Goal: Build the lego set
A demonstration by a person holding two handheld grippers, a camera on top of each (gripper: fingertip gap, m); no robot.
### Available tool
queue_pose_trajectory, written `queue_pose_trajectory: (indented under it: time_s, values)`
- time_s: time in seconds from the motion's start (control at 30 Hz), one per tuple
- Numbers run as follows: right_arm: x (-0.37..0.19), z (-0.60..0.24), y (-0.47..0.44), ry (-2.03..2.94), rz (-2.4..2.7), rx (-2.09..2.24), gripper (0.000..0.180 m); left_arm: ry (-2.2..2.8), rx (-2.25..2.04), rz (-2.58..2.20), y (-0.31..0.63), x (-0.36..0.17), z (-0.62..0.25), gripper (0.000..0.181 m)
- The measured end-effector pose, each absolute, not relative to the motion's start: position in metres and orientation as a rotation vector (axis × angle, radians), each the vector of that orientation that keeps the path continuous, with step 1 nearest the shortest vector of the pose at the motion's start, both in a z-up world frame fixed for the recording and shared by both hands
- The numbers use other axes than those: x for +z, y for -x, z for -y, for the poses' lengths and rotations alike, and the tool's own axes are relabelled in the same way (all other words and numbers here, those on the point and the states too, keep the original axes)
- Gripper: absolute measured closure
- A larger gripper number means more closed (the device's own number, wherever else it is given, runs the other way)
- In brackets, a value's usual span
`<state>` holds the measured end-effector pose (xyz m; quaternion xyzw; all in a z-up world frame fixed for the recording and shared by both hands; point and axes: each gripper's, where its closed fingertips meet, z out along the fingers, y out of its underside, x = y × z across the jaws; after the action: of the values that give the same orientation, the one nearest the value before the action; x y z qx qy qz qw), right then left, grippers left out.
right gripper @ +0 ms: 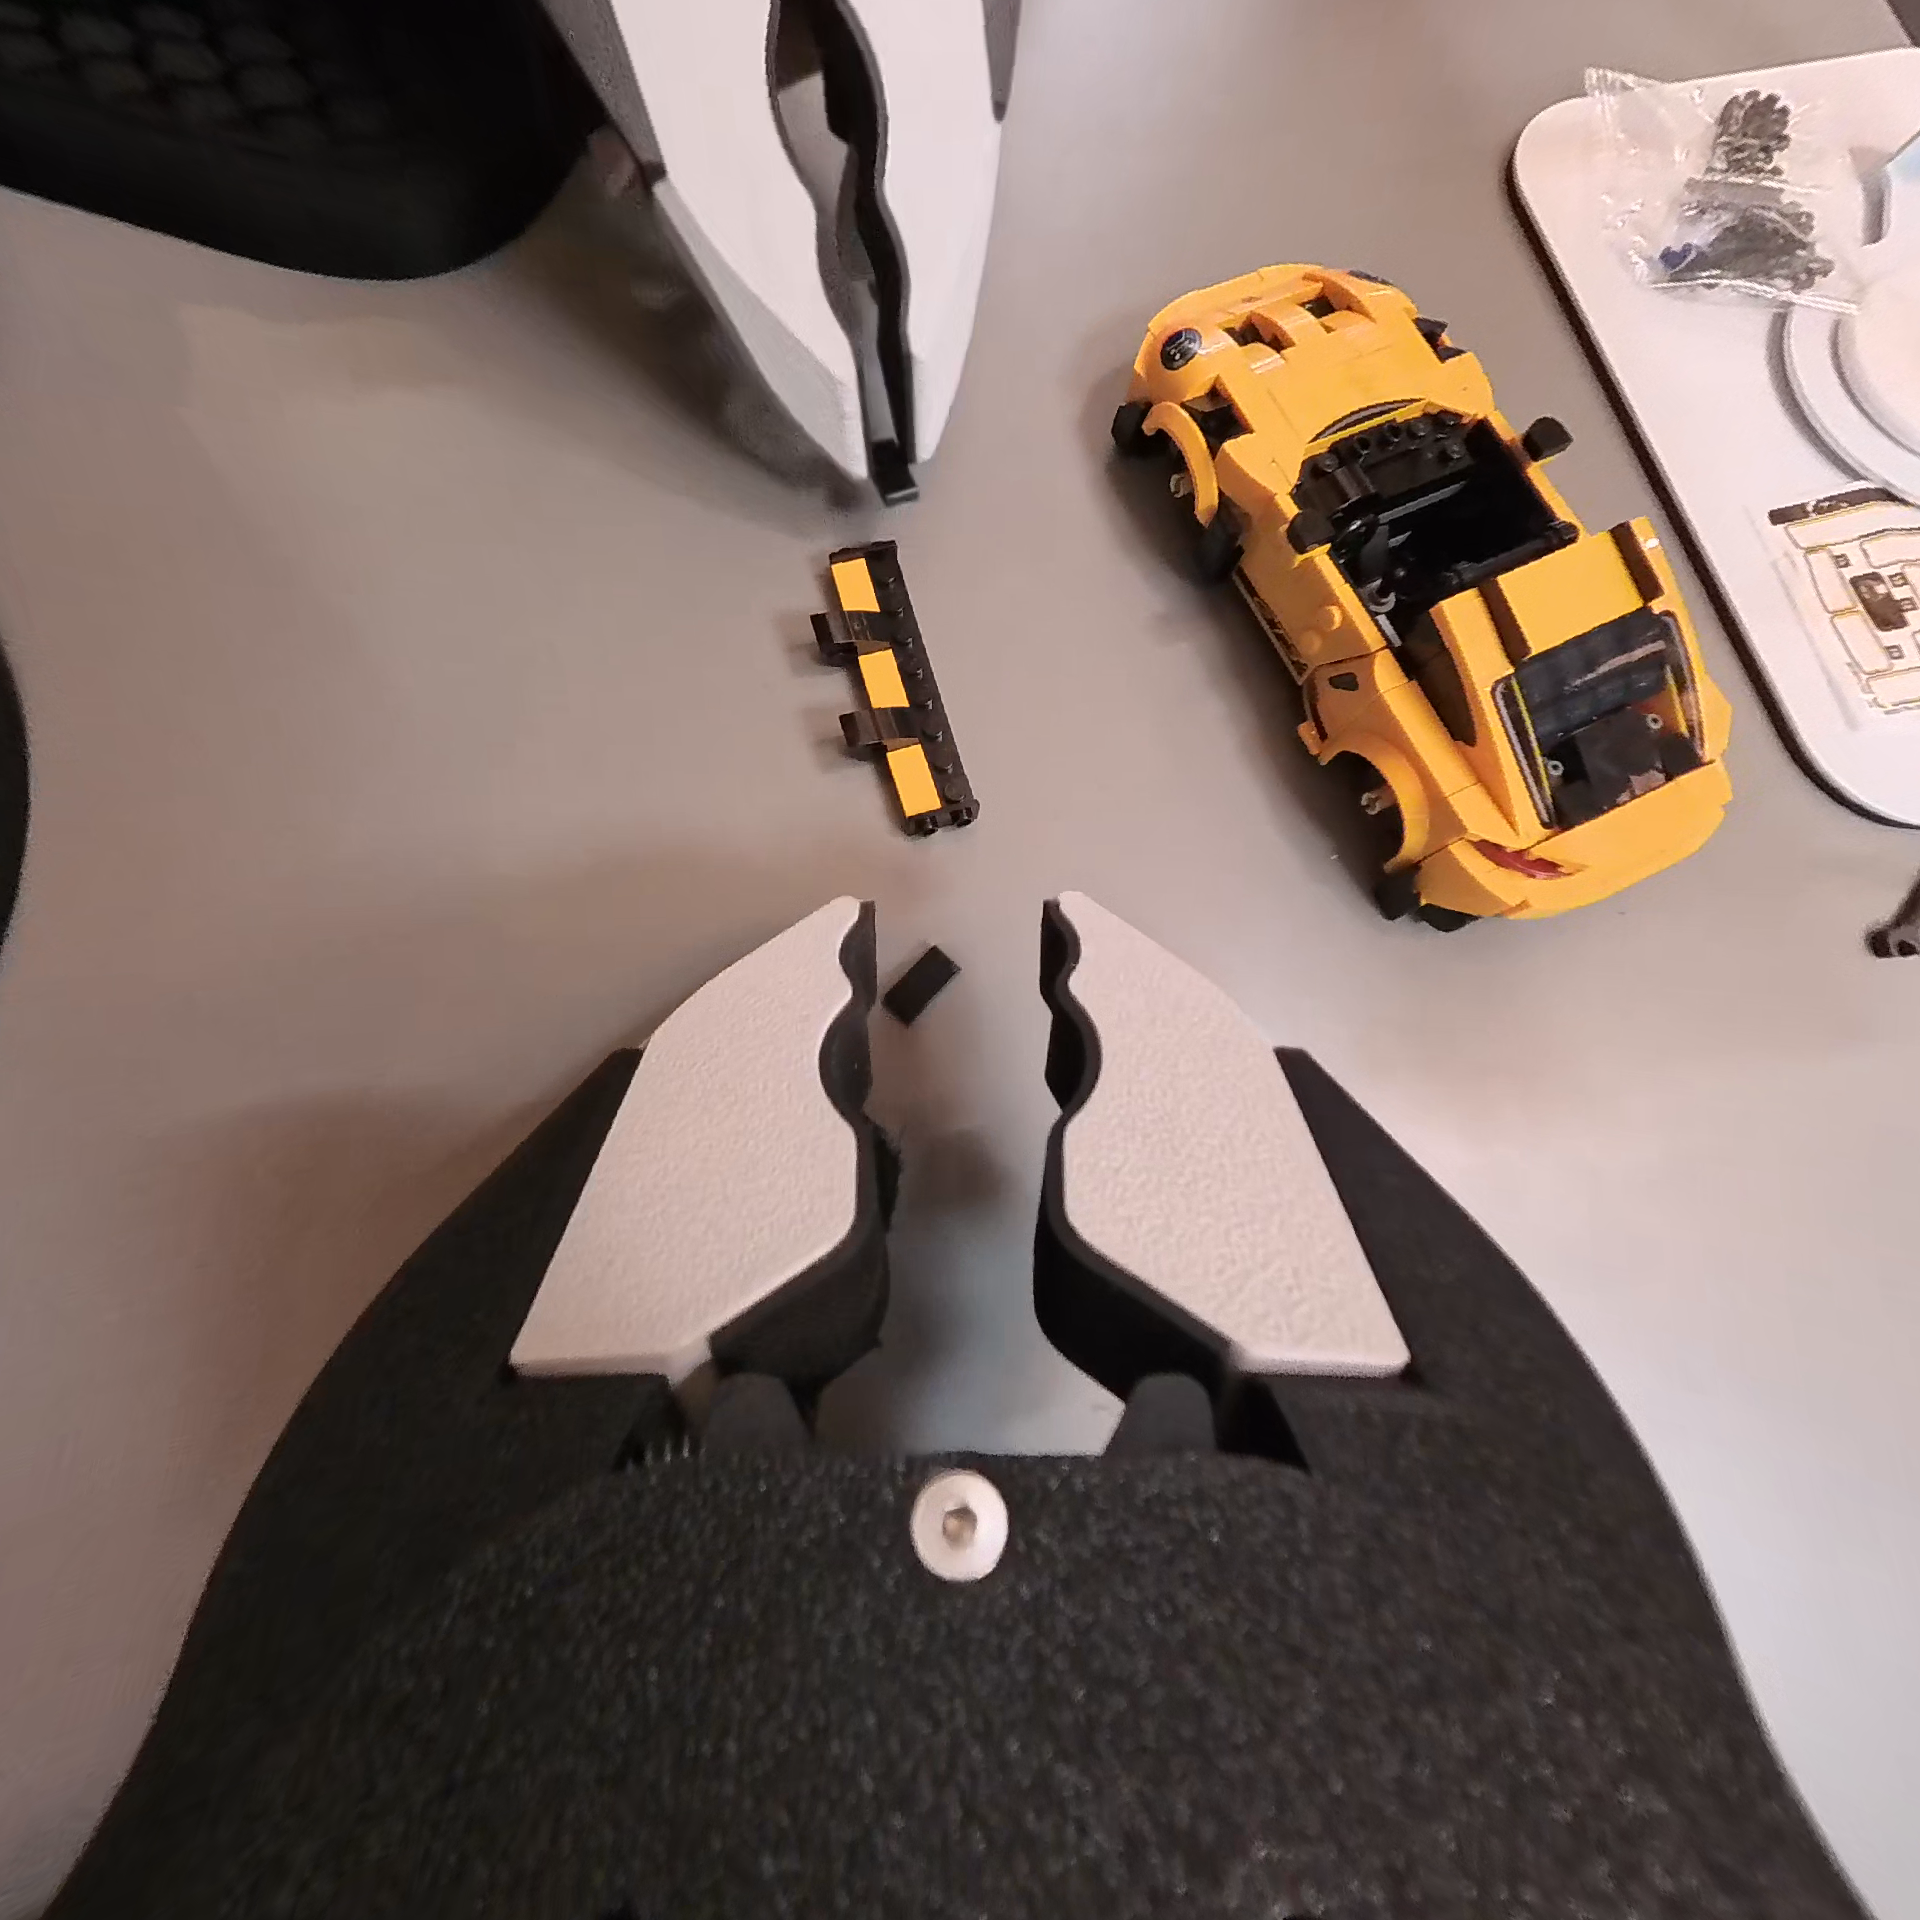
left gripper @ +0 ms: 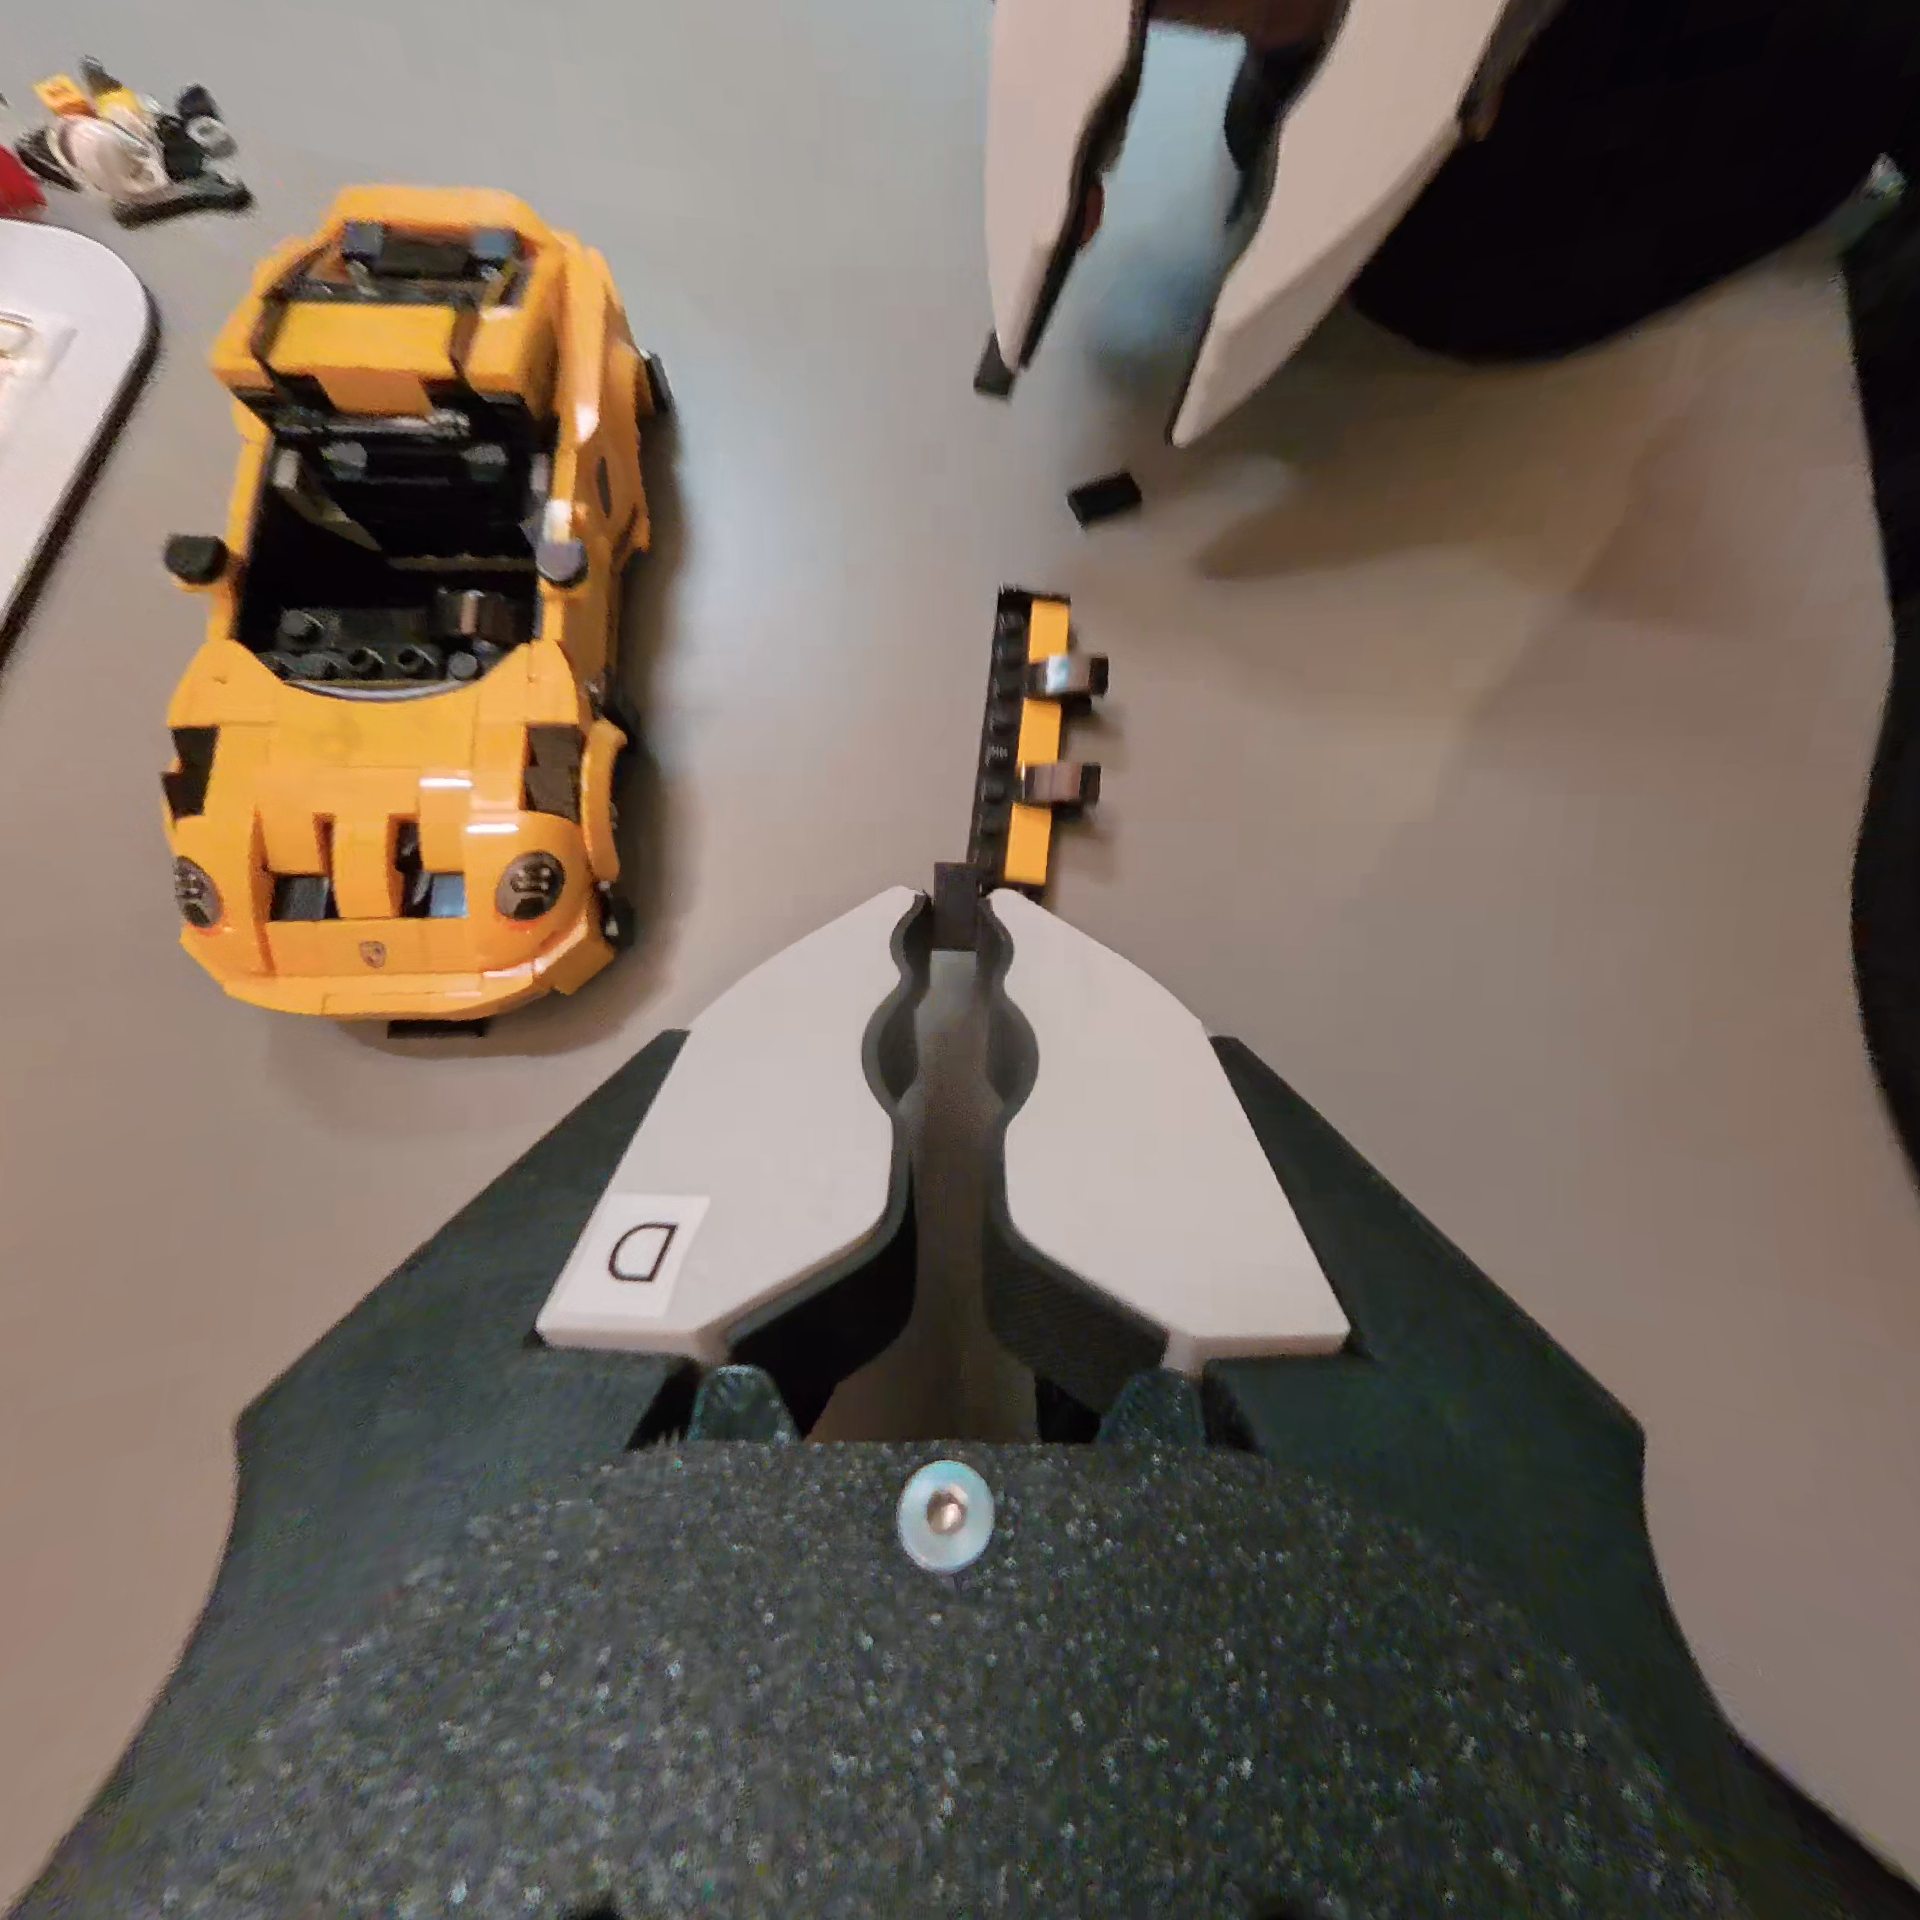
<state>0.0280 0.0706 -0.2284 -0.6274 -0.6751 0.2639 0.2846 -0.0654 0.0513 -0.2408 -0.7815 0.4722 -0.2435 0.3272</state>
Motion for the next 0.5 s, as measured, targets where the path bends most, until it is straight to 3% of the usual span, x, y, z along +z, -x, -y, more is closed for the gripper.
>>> queue_pose_trajectory:
  time_s: [0.5]
  values:
    - [-0.225,-0.066,-0.025,1.636,1.797,0.771,0.151,2.159,-0.702,-1.179,0.042,-0.250,-0.054,0.173]
